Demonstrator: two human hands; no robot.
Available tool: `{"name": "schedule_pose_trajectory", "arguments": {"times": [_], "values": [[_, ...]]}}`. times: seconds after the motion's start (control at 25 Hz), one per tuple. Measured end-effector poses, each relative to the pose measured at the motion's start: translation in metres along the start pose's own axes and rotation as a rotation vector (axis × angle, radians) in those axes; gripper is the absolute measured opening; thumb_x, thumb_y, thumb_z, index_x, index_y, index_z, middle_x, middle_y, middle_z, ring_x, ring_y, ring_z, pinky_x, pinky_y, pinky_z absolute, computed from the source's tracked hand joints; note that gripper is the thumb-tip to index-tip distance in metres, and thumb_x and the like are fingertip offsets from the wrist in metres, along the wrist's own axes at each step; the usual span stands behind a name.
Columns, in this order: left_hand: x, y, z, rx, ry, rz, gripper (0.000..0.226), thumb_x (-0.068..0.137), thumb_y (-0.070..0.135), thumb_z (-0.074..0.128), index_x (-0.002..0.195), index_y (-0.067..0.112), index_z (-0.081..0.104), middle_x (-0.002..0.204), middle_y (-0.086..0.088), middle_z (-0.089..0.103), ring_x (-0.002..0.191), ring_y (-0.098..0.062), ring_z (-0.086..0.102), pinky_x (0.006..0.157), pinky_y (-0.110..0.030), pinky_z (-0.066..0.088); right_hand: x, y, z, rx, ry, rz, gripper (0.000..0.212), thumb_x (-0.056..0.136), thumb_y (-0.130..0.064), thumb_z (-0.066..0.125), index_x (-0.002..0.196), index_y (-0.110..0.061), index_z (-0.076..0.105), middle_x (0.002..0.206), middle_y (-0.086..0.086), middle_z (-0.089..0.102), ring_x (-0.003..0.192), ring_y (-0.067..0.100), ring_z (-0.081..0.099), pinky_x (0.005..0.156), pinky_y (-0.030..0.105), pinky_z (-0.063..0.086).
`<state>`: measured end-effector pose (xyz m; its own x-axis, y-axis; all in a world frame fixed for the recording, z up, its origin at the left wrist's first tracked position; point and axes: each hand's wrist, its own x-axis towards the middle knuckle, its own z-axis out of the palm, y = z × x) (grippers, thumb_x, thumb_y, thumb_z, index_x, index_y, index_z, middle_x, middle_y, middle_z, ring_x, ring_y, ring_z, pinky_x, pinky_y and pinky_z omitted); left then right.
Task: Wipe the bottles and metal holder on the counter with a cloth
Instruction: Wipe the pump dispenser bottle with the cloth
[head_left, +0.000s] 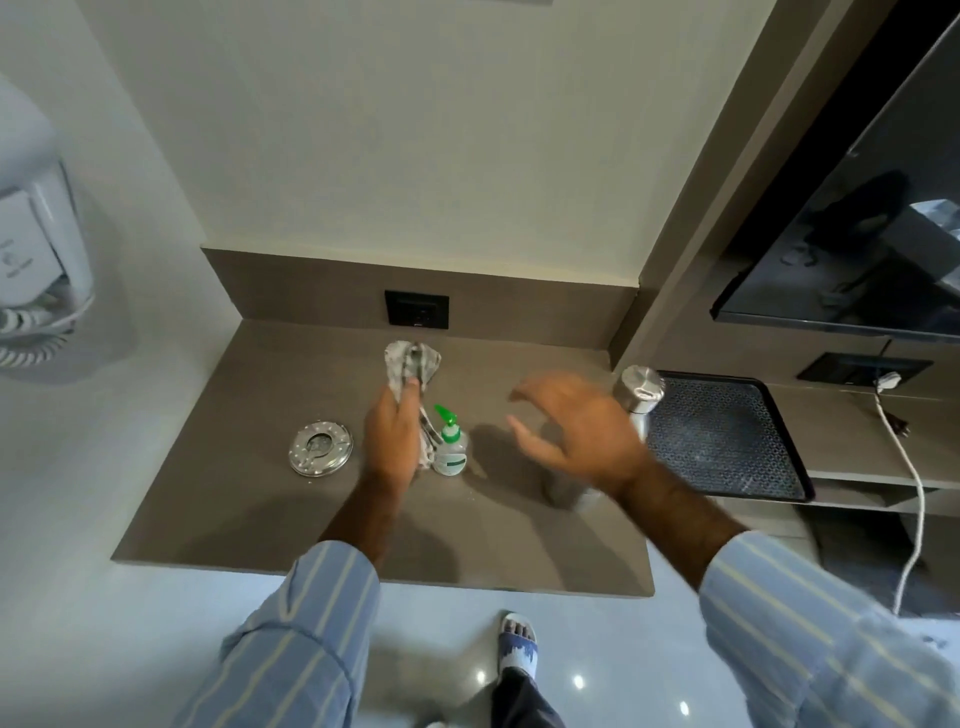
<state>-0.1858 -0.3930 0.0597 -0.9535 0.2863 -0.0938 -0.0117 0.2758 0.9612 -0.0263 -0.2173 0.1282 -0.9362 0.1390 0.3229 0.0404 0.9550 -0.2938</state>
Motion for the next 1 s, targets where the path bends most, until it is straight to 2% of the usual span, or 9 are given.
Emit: {"name": "schedule_pose_trajectory", "arguments": {"times": [0.12,0.2,0.28,0.36,0.48,0.6,0.8,0.92,1.0], "values": [[-0.008,-0.02,0.019,0.672,-0.111,0.552,0.054,0.088,0.028,0.064,0.138,0.01,0.061,0.14,-0.017,0.063,0.116,-0.038,0.063,0.091,-0.048,0.057,0.009,-0.006,0.073,0.297,-0.33,0.395,0.046,0.09,-0.032,0.071,0.131,-0.011,0.064,0.129,0.012,0.07,0.118,0.027,0.066,0.099,0.032,0.051],[-0.011,-0.031,0.024,0.951,-0.212,0.721,0.066,0.081,0.027,0.071,0.143,0.012,0.058,0.15,-0.016,0.056,0.126,-0.04,0.059,0.098,-0.05,0.054,0.015,0.001,0.118,0.353,-0.468,0.462,0.055,0.086,-0.026,0.077,0.137,-0.012,0.063,0.14,0.013,0.065,0.129,0.027,0.06,0.101,0.027,0.044],[-0.01,-0.037,0.024,0.986,-0.253,0.77,0.066,0.081,0.024,0.073,0.143,0.009,0.058,0.15,-0.017,0.056,0.132,-0.041,0.056,0.105,-0.049,0.048,0.019,0.007,0.152,0.443,-0.438,0.494,0.053,0.084,-0.022,0.08,0.136,-0.016,0.066,0.141,0.007,0.066,0.13,0.022,0.06,0.1,0.02,0.043],[-0.004,-0.041,0.02,0.948,-0.272,0.825,0.055,0.084,0.014,0.069,0.138,0.002,0.061,0.144,-0.02,0.06,0.131,-0.044,0.057,0.108,-0.05,0.048,0.021,0.01,0.177,0.581,-0.366,0.585,0.036,0.082,-0.015,0.082,0.117,-0.016,0.075,0.119,0.007,0.075,0.115,0.022,0.068,0.085,0.012,0.047],[0.008,-0.028,0.016,0.84,-0.319,0.815,0.043,0.083,-0.004,0.068,0.125,-0.005,0.069,0.13,-0.024,0.069,0.125,-0.046,0.062,0.101,-0.056,0.054,0.022,0.013,0.192,0.734,-0.3,0.63,0.035,0.079,-0.014,0.08,0.113,-0.021,0.075,0.109,0.003,0.077,0.105,0.017,0.07,0.086,0.025,0.056],[0.025,-0.006,0.008,0.75,-0.252,0.83,0.033,0.08,0.003,0.061,0.106,-0.008,0.077,0.109,-0.026,0.077,0.104,-0.046,0.073,0.09,-0.057,0.059,0.024,0.011,0.187,0.803,-0.319,0.649,0.043,0.074,-0.036,0.086,0.115,-0.026,0.075,0.104,-0.007,0.078,0.096,0.007,0.073,0.08,0.027,0.06],[0.019,0.014,0.002,0.702,-0.157,0.719,0.044,0.072,-0.011,0.074,0.116,-0.001,0.074,0.112,-0.02,0.077,0.102,-0.038,0.072,0.092,-0.041,0.055,0.039,0.009,0.166,0.738,-0.245,0.723,0.035,0.077,-0.046,0.081,0.104,-0.026,0.071,0.092,-0.01,0.073,0.081,0.007,0.069,0.059,0.005,0.046],[0.008,0.021,-0.002,0.367,0.19,0.284,0.024,0.087,0.012,0.078,0.108,0.003,0.076,0.098,-0.017,0.08,0.084,-0.029,0.074,0.076,-0.012,0.05,0.048,0.005,0.138,0.844,-0.213,0.679,0.042,0.079,-0.042,0.084,0.114,-0.021,0.073,0.104,-0.007,0.076,0.092,0.013,0.072,0.076,0.014,0.054],[0.011,0.026,-0.006,0.001,0.1,-0.016,0.018,0.089,0.032,0.078,0.096,0.015,0.076,0.084,-0.005,0.081,0.075,-0.023,0.077,0.062,-0.005,0.051,0.053,-0.005,0.117,1.016,-0.306,0.592,0.045,0.08,-0.034,0.085,0.12,-0.019,0.072,0.112,-0.003,0.078,0.102,0.016,0.074,0.092,0.029,0.058]]}}
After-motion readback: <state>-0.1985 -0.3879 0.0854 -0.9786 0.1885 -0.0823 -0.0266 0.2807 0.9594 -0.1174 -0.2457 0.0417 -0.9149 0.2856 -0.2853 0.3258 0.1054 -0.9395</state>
